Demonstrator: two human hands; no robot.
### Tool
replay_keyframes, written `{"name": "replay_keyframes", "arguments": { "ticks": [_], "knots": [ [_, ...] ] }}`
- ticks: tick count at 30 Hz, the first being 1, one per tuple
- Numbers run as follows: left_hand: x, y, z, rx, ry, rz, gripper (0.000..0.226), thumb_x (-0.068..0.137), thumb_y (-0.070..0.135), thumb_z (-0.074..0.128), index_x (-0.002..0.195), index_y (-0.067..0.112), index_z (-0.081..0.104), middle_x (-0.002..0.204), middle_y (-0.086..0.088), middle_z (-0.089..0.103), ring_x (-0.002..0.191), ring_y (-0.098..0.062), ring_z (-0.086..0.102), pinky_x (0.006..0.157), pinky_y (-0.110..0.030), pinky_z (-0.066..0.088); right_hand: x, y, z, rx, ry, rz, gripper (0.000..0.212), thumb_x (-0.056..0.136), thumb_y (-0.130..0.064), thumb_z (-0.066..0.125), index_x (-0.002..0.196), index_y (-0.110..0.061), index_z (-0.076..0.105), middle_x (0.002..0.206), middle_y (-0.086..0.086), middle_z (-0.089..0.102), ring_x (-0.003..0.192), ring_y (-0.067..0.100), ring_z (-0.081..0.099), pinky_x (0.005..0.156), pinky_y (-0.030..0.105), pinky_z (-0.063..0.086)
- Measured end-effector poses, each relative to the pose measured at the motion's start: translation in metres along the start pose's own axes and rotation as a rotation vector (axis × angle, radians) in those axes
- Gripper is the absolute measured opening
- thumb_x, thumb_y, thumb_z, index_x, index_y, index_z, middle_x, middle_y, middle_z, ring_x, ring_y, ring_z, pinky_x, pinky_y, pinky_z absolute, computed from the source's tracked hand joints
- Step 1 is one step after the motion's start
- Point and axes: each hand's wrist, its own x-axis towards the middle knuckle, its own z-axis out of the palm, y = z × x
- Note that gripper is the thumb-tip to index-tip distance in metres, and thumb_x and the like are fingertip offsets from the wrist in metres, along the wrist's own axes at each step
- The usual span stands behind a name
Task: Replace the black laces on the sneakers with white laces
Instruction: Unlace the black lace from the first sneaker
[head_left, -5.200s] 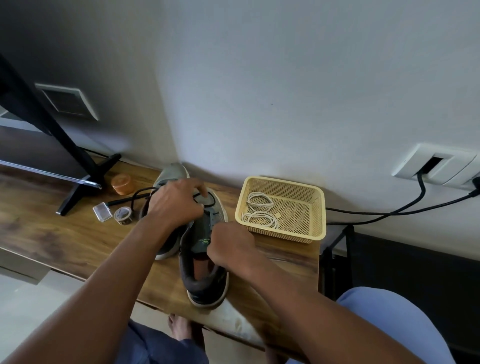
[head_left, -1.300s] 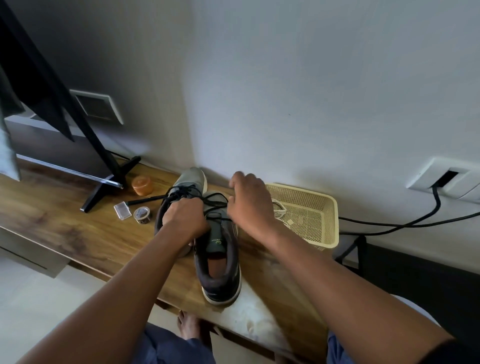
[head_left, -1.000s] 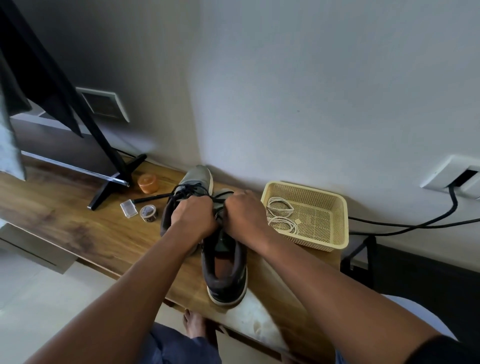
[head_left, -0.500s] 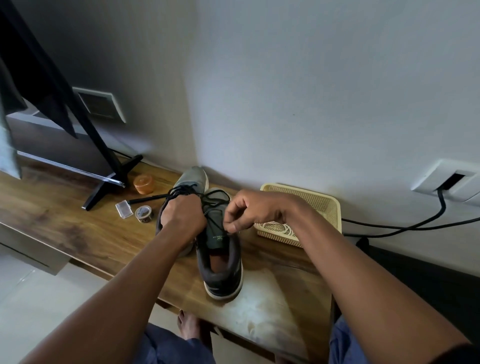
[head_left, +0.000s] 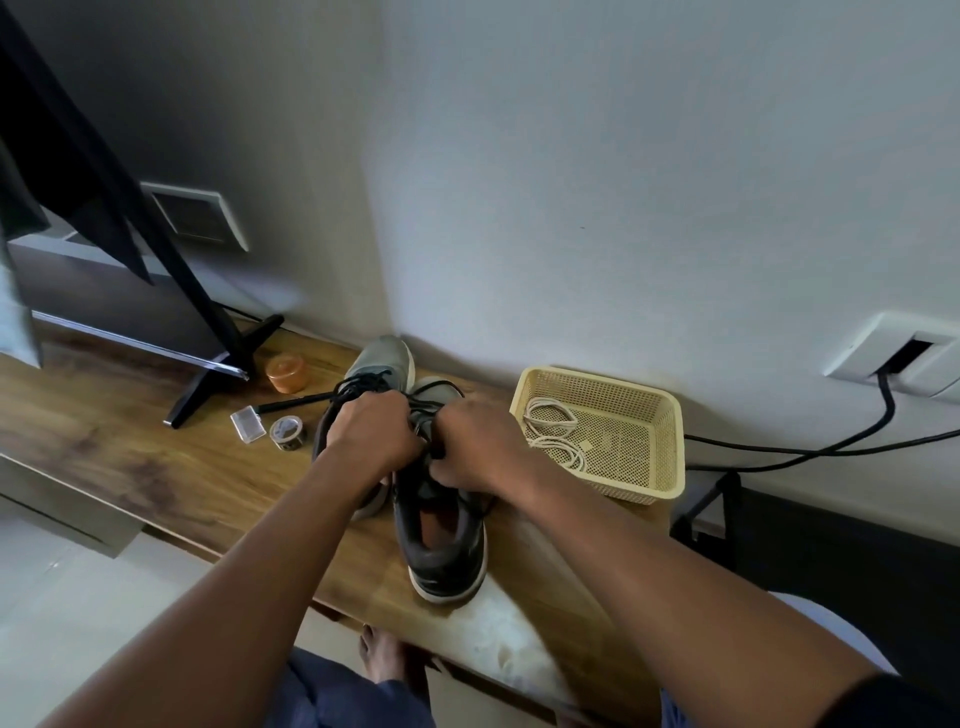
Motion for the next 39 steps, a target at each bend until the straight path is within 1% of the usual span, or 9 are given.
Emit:
{"name": "replay_keyframes", "arguments": {
  "ticks": [4,10,14,17,22,28,32,36,39],
  "knots": [
    [-0.001,-0.001,-0.003,-0.019,-0.039,-0.002,0.024,0.091,0.031,0.066,0.075,0.017,0.075,0.047,0.004,0.067,0.042,-0.008,0.065,0.051,-0.023,0.050,-0.003,0.000,0.015,0.077,0.056,0.044,0.029,0.073,-0.021,0.062,0.059,-0.024,0.037,0.085,0.012,0.063,0.097,0.041,0.060,0.082,0.044,0.054],
    [-0.004,-0.003,-0.004,-0.003,-0.001,-0.058,0.021,0.092,0.021,0.062,0.079,0.012,0.075,0.063,-0.006,0.074,0.061,-0.021,0.074,0.074,-0.034,0.064,0.011,0.003,0.002,0.351,0.012,0.153,0.010,0.077,-0.021,0.067,0.079,-0.017,0.076,0.081,0.004,0.068,0.091,0.031,0.066,0.073,0.034,0.053],
    [-0.005,-0.002,-0.002,0.023,0.013,-0.062,0.015,0.093,0.018,0.062,0.088,0.009,0.072,0.082,-0.012,0.076,0.080,-0.029,0.076,0.081,-0.038,0.064,0.011,0.017,-0.018,0.663,-0.202,0.133,0.015,0.079,-0.008,0.080,0.073,-0.022,0.077,0.081,-0.004,0.075,0.086,0.014,0.069,0.081,0.032,0.058],
    [-0.003,-0.004,-0.001,0.016,0.010,-0.067,0.015,0.095,0.017,0.061,0.089,0.009,0.072,0.079,-0.011,0.076,0.077,-0.028,0.076,0.078,-0.038,0.065,0.003,0.023,-0.034,0.797,-0.407,-0.053,0.021,0.083,-0.001,0.079,0.076,-0.020,0.074,0.064,-0.017,0.065,0.065,-0.004,0.056,0.068,0.017,0.045],
    [-0.003,-0.003,0.002,-0.004,0.009,-0.058,0.013,0.094,0.014,0.060,0.088,0.010,0.071,0.083,-0.013,0.075,0.080,-0.031,0.076,0.078,-0.041,0.065,-0.010,0.041,-0.055,0.977,-0.684,-0.175,0.013,0.081,0.007,0.074,0.088,-0.004,0.071,0.077,0.007,0.067,0.074,0.016,0.058,0.074,0.034,0.043],
    [-0.006,-0.004,0.001,0.023,0.033,-0.045,0.009,0.090,0.014,0.061,0.082,0.011,0.064,0.086,-0.013,0.074,0.084,-0.032,0.075,0.081,-0.042,0.064,-0.014,0.040,-0.051,0.828,-1.066,-0.171,0.011,0.091,0.005,0.065,0.090,-0.004,0.072,0.076,0.006,0.068,0.070,0.019,0.055,0.061,0.026,0.040],
    [-0.004,-0.002,-0.002,-0.030,-0.022,-0.036,0.014,0.090,0.025,0.067,0.087,0.014,0.073,0.070,-0.005,0.076,0.063,-0.021,0.075,0.076,-0.036,0.064,-0.008,0.034,-0.050,0.473,-0.717,0.015,0.025,0.094,-0.041,0.072,0.089,-0.019,0.081,0.072,-0.006,0.068,0.064,0.011,0.057,0.052,0.028,0.033],
    [-0.002,-0.004,-0.008,-0.104,-0.102,-0.040,0.021,0.094,0.030,0.067,0.085,0.012,0.075,0.064,-0.004,0.076,0.048,-0.017,0.072,0.072,-0.034,0.066,0.002,0.017,-0.027,0.153,-0.140,0.084,0.028,0.087,-0.045,0.069,0.087,-0.017,0.075,0.085,0.003,0.071,0.082,0.026,0.066,0.063,0.031,0.047],
    [-0.005,-0.001,-0.010,-0.140,-0.132,-0.035,0.023,0.095,0.029,0.068,0.084,0.010,0.075,0.064,-0.006,0.075,0.049,-0.019,0.073,0.070,-0.035,0.066,0.005,0.009,-0.003,0.121,0.054,0.078,0.029,0.079,-0.048,0.069,0.089,-0.020,0.071,0.096,0.009,0.071,0.093,0.033,0.068,0.073,0.035,0.053]
  ]
}}
